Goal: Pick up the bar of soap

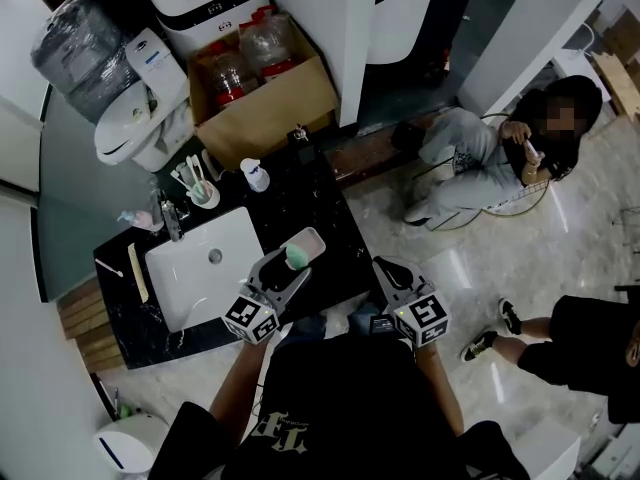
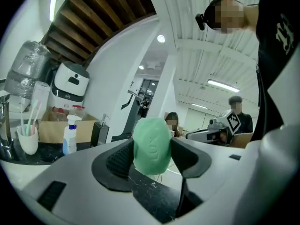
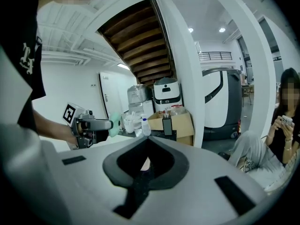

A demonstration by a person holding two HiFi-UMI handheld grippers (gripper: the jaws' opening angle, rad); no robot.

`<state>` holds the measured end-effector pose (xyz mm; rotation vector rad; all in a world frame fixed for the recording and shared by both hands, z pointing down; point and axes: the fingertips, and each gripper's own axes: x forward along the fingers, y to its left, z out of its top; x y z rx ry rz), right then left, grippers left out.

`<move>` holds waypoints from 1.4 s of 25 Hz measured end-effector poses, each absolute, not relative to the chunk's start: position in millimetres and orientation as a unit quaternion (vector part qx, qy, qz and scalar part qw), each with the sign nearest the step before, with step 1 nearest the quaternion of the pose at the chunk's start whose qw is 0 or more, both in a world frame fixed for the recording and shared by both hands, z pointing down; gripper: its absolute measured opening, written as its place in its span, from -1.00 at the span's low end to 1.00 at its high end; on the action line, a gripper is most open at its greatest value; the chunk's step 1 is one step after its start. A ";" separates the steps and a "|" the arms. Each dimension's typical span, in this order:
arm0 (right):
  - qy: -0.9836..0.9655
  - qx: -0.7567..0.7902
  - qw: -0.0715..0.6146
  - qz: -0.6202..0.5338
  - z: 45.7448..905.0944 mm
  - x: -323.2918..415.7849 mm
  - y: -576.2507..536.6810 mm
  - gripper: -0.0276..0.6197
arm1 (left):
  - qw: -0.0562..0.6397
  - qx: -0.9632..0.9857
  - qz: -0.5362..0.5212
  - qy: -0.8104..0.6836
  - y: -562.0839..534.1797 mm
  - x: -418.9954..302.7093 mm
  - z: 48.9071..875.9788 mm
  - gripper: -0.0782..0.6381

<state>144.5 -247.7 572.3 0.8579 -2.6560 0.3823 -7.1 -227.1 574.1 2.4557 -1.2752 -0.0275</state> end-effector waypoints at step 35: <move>-0.936 0.301 0.143 0.116 557.6 144.9 -244.2 -0.89 | 0.168 0.889 -0.035 -0.425 -222.2 19.5 550.3 -0.05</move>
